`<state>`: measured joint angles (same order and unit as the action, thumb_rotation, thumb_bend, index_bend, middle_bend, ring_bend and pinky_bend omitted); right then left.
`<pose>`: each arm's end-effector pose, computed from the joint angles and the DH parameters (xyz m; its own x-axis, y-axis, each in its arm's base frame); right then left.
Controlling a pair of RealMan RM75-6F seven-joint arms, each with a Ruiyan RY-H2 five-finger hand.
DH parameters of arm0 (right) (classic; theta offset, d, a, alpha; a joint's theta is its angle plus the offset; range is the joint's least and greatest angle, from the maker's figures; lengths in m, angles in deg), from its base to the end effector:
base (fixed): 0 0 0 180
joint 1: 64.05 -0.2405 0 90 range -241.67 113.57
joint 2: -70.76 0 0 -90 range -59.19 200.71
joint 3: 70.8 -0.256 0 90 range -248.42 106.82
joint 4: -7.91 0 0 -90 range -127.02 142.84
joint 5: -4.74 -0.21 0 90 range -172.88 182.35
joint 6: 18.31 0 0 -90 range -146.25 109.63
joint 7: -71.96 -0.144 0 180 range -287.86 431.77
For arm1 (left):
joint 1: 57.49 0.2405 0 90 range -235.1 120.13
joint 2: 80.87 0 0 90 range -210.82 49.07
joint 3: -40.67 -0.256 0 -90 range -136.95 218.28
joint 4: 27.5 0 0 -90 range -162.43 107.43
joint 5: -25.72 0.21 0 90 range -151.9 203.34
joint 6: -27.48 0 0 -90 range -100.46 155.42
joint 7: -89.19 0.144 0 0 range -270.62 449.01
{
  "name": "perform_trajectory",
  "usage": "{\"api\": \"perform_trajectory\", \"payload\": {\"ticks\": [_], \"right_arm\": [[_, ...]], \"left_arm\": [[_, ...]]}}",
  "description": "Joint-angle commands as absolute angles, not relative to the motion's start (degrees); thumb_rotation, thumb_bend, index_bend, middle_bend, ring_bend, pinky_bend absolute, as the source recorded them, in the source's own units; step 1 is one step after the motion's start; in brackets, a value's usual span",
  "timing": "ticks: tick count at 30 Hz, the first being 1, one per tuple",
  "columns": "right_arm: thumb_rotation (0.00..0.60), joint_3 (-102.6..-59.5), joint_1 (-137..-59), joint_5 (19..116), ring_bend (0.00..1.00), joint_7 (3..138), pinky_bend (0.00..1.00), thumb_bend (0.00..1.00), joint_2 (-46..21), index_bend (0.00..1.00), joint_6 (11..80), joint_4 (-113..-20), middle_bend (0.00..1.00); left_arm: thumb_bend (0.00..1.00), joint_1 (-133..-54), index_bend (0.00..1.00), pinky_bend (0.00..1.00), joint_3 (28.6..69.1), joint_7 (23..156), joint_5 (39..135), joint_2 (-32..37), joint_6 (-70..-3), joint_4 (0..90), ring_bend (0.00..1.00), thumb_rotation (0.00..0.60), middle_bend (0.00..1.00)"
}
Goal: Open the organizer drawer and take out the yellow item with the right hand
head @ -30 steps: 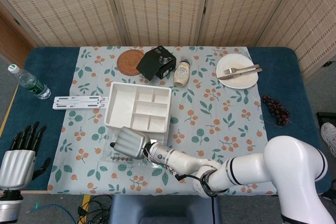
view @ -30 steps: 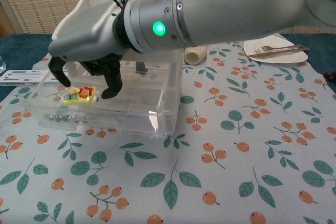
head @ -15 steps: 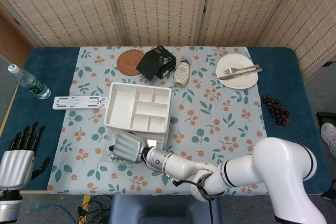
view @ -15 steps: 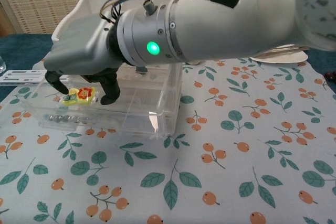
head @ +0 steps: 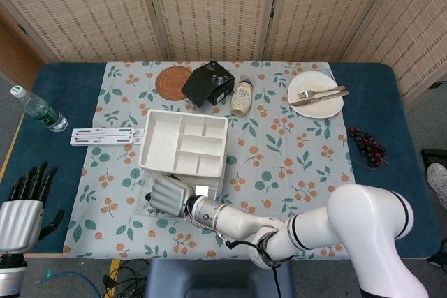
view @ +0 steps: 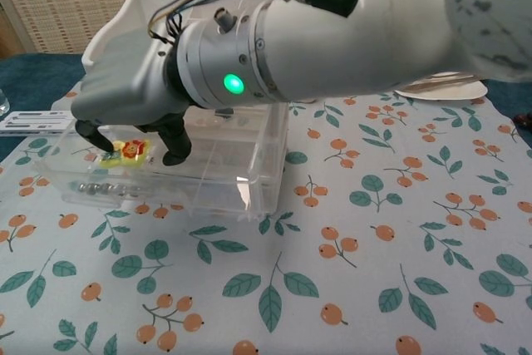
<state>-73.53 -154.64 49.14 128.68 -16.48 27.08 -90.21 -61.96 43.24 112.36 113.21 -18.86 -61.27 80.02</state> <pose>0.0899 -0.2985 -0.0600 0.8426 0.2824 0.4586 0.0049 -0.8555 0.5179 -0.2551 0.1733 0.1581 0.5508 -0.0504 0.8331 0.8330 -0.0289 -0.5524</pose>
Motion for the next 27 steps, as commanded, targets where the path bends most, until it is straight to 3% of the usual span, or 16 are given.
{"api": "perform_trajectory", "payload": {"ticks": [1, 12, 22, 27], "right_arm": [[0.6, -73.3, -155.1, 48.5, 1.0, 129.0, 1.0, 0.32, -16.7, 0.28, 27.1, -89.9, 0.95], [0.6, -73.3, -155.5, 49.0, 1.0, 127.9, 1.0, 0.32, -18.2, 0.28, 27.3, -88.1, 0.95], [0.6, -73.3, -154.8, 51.4, 1.0, 126.5, 1.0, 0.35, -19.3, 0.41, 28.0, -86.8, 0.96], [0.6, -73.2, -154.5, 52.3, 1.0, 126.3, 1.0, 0.38, -19.7, 0.42, 28.2, -86.3, 0.96]], "left_arm": [[0.29, -61.9, 0.0, 0.13, 43.2, 112.2, 113.2, -18.9, -61.3, 80.0, 0.04, 0.6, 0.0], [0.29, -61.8, 0.0, 0.13, 43.3, 111.8, 113.1, -18.9, -61.2, 79.7, 0.04, 0.6, 0.0], [0.29, -61.7, 0.0, 0.13, 43.4, 111.7, 113.1, -19.0, -61.4, 79.5, 0.04, 0.6, 0.0], [0.29, -61.6, 0.0, 0.13, 43.4, 111.6, 113.1, -19.0, -61.5, 79.5, 0.04, 0.6, 0.0]]}}
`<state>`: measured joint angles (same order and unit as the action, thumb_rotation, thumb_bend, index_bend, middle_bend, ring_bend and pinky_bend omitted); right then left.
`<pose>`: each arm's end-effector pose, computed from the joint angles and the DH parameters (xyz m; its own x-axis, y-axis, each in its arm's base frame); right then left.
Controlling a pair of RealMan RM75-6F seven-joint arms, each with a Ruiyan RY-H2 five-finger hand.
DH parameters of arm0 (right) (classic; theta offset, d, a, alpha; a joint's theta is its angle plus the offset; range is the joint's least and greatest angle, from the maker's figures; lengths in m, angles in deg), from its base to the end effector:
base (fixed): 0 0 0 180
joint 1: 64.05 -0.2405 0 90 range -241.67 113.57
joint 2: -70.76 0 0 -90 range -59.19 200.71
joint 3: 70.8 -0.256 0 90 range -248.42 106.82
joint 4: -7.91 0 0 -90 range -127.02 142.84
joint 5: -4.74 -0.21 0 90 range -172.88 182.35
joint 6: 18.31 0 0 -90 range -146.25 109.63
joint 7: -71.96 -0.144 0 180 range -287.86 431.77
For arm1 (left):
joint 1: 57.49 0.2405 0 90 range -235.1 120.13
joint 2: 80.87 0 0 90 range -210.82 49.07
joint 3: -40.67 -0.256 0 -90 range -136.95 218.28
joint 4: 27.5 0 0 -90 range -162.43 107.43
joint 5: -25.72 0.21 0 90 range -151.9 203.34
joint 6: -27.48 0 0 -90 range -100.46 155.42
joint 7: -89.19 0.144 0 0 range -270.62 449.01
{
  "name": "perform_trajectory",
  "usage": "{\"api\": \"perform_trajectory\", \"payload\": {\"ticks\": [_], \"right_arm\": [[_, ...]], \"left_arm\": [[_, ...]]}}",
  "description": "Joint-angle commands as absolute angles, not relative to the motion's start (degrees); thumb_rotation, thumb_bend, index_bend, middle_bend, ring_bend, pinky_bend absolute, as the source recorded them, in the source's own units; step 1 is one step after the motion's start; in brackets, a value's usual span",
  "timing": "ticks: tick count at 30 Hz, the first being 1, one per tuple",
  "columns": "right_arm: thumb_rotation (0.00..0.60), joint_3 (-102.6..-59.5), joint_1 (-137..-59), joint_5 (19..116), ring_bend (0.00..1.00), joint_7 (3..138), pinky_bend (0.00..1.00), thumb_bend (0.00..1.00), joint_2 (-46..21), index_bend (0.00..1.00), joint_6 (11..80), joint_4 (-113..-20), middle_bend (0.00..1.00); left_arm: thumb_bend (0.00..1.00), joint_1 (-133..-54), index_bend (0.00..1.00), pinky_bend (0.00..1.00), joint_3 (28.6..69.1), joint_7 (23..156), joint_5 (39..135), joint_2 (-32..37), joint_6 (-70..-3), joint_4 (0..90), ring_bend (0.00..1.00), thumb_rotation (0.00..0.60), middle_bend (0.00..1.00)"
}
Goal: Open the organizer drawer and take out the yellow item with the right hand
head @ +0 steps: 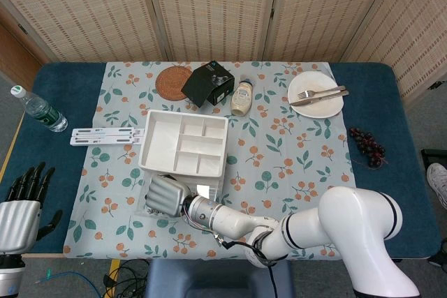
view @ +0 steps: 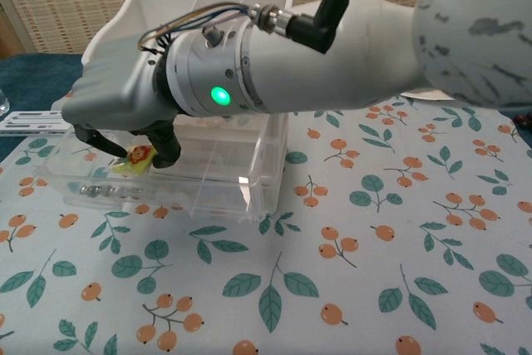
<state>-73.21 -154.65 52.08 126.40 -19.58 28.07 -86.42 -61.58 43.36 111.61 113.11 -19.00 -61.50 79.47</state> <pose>0.0929 -0.3003 -0.0716 0.8238 0.2994 0.4814 0.0054 -0.8532 0.5215 -0.2584 0.1722 0.1601 0.5499 -0.0523 0.8336 0.8340 -0.0198 -0.5514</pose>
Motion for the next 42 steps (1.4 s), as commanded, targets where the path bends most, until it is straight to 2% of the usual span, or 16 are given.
{"api": "perform_trajectory", "payload": {"ticks": [1, 8, 16, 26, 42], "right_arm": [[0.6, -73.2, -154.4, 52.3, 1.0, 126.3, 1.0, 0.38, -19.8, 0.43, 28.2, -86.2, 0.96], [0.6, -73.1, -153.6, 53.4, 1.0, 125.7, 1.0, 0.47, -20.1, 0.49, 28.5, -85.7, 0.96], [0.6, -73.2, -152.8, 54.4, 1.0, 125.2, 1.0, 0.52, -20.2, 0.56, 28.6, -85.4, 0.97], [0.6, -74.4, -150.9, 57.4, 1.0, 123.4, 1.0, 0.53, -19.2, 0.64, 30.4, -86.9, 0.97], [0.6, -75.9, -145.0, 66.7, 1.0, 119.0, 1.0, 0.53, -12.9, 0.66, 35.7, -94.5, 0.98]], "left_arm": [[0.29, -61.6, 0.0, 0.13, 43.4, 111.6, 113.1, -19.0, -61.5, 79.5, 0.04, 0.6, 0.0], [0.29, -61.7, 0.0, 0.13, 43.5, 111.6, 113.2, -18.9, -61.4, 79.4, 0.04, 0.6, 0.0], [0.29, -61.6, 0.0, 0.13, 43.5, 111.6, 113.1, -19.0, -61.6, 79.5, 0.04, 0.6, 0.0], [0.29, -61.5, 0.0, 0.13, 43.5, 111.8, 113.4, -19.2, -61.7, 79.9, 0.04, 0.6, 0.0], [0.29, -61.7, 0.0, 0.13, 43.9, 112.1, 114.1, -19.8, -61.9, 80.6, 0.04, 0.6, 0.0]]}}
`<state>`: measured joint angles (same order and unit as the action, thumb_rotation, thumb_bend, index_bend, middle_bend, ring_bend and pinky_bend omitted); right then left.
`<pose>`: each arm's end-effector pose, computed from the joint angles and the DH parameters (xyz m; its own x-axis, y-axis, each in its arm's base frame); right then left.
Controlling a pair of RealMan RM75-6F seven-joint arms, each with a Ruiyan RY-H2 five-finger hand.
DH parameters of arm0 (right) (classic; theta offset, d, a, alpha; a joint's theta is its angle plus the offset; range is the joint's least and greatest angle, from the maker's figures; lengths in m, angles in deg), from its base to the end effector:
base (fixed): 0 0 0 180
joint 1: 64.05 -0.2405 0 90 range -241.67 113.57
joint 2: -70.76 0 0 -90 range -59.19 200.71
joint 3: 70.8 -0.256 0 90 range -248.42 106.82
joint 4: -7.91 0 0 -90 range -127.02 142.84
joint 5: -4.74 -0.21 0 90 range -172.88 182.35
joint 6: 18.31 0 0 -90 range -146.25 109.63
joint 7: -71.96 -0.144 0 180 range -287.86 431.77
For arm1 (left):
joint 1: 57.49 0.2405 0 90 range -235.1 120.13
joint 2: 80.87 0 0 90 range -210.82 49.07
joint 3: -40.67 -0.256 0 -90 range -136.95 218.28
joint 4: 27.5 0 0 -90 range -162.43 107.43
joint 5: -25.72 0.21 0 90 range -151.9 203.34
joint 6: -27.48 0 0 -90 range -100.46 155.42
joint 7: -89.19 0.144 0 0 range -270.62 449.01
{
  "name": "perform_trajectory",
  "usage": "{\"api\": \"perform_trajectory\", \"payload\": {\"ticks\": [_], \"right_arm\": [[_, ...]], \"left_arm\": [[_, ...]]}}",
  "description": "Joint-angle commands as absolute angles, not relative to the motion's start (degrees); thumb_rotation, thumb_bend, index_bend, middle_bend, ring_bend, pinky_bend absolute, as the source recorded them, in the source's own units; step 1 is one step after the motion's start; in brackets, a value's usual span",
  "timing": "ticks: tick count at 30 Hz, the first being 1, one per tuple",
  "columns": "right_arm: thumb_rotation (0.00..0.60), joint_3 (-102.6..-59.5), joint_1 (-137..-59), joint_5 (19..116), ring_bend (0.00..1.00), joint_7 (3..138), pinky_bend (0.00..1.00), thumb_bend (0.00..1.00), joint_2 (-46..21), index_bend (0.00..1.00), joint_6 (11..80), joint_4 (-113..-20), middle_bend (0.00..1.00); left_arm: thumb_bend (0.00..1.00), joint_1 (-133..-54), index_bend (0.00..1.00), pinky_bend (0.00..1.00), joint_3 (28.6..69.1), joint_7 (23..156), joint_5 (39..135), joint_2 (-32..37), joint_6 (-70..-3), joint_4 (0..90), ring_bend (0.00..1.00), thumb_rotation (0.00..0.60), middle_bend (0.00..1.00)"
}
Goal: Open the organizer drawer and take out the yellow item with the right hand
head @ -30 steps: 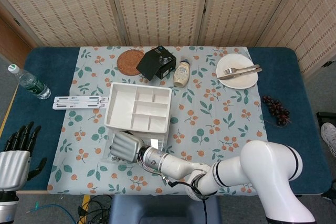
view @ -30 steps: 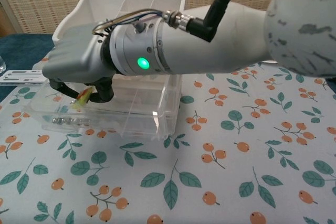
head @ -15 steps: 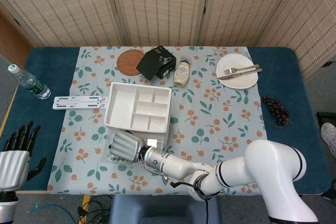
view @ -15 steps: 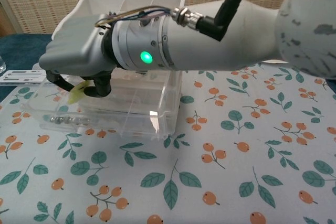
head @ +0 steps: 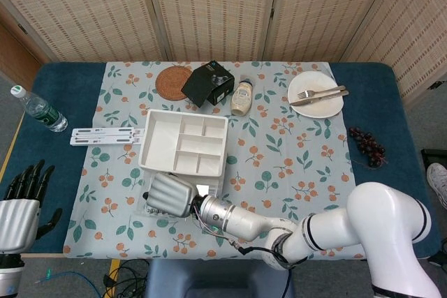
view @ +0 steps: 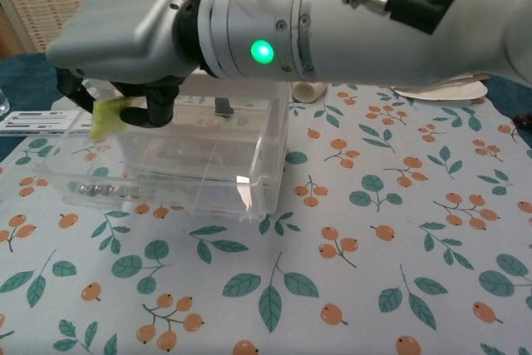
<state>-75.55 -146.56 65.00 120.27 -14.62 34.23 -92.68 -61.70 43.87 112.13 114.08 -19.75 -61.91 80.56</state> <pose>0.0865 -0.2936 -0.0315 0.7152 0.3044 0.6292 -0.0841 -0.8561 0.5099 -0.2518 0.1740 0.1645 0.5510 -0.0753 0.8311 0.8315 -0.0342 -0.5544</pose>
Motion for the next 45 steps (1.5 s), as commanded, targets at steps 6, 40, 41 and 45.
{"api": "perform_trajectory", "payload": {"ticks": [6, 40, 41, 45], "right_arm": [[0.6, -76.0, -140.2, 71.6, 1.0, 114.7, 1.0, 0.53, -7.2, 0.66, 39.6, -99.5, 0.98], [0.6, -67.4, -113.4, 81.3, 1.0, 94.7, 1.0, 0.54, 9.3, 0.66, 39.7, -98.6, 0.98], [0.6, -67.6, -113.3, 80.8, 1.0, 94.7, 1.0, 0.54, 8.4, 0.66, 39.1, -97.6, 0.98], [0.6, -67.9, -113.1, 78.9, 1.0, 94.5, 1.0, 0.54, 4.5, 0.58, 35.8, -93.4, 0.97]], "left_arm": [[0.29, -62.1, 0.0, 0.13, 44.1, 112.2, 114.2, -19.8, -61.5, 80.7, 0.04, 0.6, 0.0], [0.29, -64.1, 0.0, 0.13, 45.1, 112.9, 113.7, -19.1, -59.9, 80.4, 0.04, 0.6, 0.0], [0.29, -64.1, 0.0, 0.13, 45.0, 112.9, 113.7, -19.1, -59.9, 80.4, 0.04, 0.6, 0.0], [0.29, -63.9, 0.0, 0.13, 44.9, 113.0, 113.5, -19.0, -60.0, 80.3, 0.04, 0.6, 0.0]]}}
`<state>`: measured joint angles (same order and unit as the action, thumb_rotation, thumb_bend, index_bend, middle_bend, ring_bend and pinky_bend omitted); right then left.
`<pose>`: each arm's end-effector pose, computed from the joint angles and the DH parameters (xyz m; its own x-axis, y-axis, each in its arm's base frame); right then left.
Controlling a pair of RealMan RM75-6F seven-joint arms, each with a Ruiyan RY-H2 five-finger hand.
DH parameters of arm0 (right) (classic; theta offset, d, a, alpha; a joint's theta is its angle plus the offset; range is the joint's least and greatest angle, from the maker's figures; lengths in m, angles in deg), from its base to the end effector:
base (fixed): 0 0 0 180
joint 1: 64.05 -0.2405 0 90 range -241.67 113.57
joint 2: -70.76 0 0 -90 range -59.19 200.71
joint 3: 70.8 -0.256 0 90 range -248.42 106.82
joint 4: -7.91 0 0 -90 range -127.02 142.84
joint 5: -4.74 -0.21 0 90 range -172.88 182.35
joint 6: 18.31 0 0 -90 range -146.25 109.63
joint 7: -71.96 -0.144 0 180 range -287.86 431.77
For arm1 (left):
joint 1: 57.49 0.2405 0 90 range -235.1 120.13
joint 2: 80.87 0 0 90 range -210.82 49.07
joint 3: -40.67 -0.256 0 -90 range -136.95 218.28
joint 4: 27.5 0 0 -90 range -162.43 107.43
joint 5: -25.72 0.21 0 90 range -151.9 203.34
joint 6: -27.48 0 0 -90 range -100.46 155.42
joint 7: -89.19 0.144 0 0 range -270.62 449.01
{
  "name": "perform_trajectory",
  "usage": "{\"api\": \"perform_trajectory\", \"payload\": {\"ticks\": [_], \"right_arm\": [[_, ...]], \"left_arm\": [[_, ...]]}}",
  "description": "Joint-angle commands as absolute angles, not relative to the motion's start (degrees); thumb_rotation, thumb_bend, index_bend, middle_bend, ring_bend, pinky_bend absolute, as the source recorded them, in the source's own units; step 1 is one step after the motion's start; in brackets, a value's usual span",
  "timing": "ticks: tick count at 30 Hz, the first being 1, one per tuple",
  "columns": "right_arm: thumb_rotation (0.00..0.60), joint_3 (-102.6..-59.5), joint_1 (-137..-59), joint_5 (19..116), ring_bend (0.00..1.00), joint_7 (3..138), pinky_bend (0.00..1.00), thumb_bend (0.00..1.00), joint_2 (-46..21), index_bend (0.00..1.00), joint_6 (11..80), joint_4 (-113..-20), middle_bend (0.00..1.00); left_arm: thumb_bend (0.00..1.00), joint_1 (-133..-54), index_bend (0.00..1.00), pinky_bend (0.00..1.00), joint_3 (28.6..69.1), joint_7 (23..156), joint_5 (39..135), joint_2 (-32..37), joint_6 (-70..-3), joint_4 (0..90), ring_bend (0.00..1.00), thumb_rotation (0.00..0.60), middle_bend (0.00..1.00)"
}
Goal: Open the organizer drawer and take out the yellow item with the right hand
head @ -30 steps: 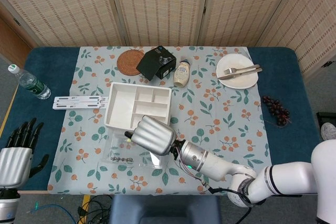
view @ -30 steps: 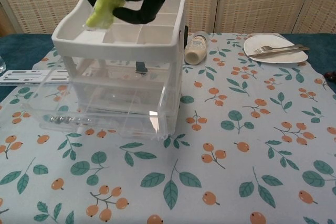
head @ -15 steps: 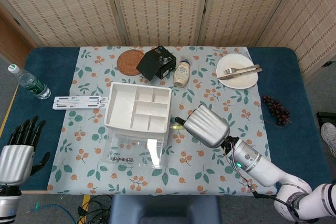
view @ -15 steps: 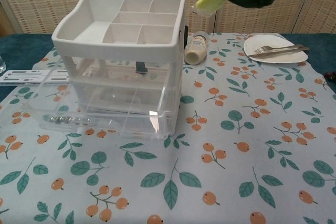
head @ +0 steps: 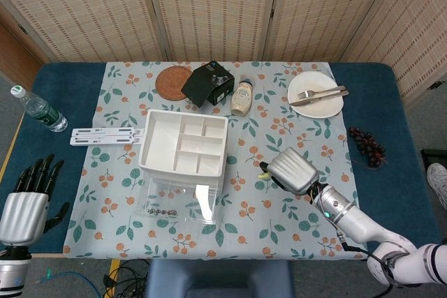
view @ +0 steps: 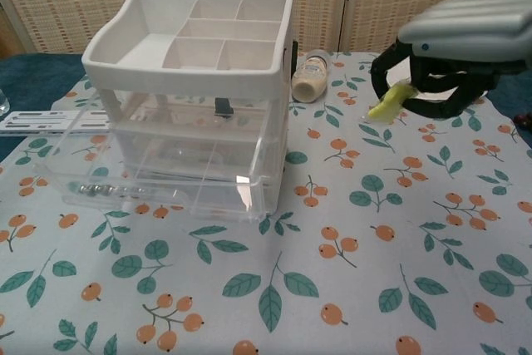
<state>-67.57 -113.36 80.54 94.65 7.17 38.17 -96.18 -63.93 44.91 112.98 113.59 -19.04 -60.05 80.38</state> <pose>-0.1345 -0.3097 0.0723 0.7356 -0.1155 0.6675 -0.5695 -0.6390 0.5171 -0.2448 0.1873 0.1595 0.5534 -0.0818 0.8289 0.8265 -0.0690 -0.5587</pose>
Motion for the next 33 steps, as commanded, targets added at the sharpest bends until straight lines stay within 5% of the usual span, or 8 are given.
{"api": "perform_trajectory", "payload": {"ticks": [1, 10, 20, 27, 33], "right_arm": [[0.6, -67.9, -113.1, 78.5, 1.0, 94.6, 1.0, 0.54, 3.8, 0.54, 35.2, -92.6, 0.97], [0.6, -69.9, -112.8, 74.4, 1.0, 94.3, 1.0, 0.54, -3.3, 0.38, 31.6, -85.3, 0.93], [0.6, -70.1, -112.0, 76.3, 1.0, 93.0, 1.0, 0.53, -5.8, 0.35, 30.4, -84.9, 0.92], [0.6, -71.5, -108.9, 78.6, 0.99, 93.3, 1.0, 0.51, -1.8, 0.11, 37.1, -89.5, 0.85], [0.6, -70.4, -103.1, 79.8, 0.77, 97.3, 0.87, 0.51, 4.2, 0.1, 45.7, -95.5, 0.67]], "left_arm": [[0.29, -63.9, 0.0, 0.13, 44.9, 112.9, 113.4, -19.0, -60.0, 80.3, 0.04, 0.6, 0.0], [0.29, -64.5, 0.0, 0.13, 44.9, 112.9, 113.5, -18.5, -59.3, 80.0, 0.04, 0.6, 0.0], [0.29, -64.4, 0.0, 0.13, 44.7, 112.8, 113.4, -18.3, -59.6, 79.6, 0.04, 0.6, 0.0], [0.29, -64.2, 0.0, 0.13, 44.8, 112.3, 112.8, -18.5, -59.8, 79.3, 0.04, 0.6, 0.0], [0.29, -64.4, 0.0, 0.13, 45.4, 111.4, 112.0, -18.5, -59.7, 78.3, 0.04, 0.6, 0.0]]}}
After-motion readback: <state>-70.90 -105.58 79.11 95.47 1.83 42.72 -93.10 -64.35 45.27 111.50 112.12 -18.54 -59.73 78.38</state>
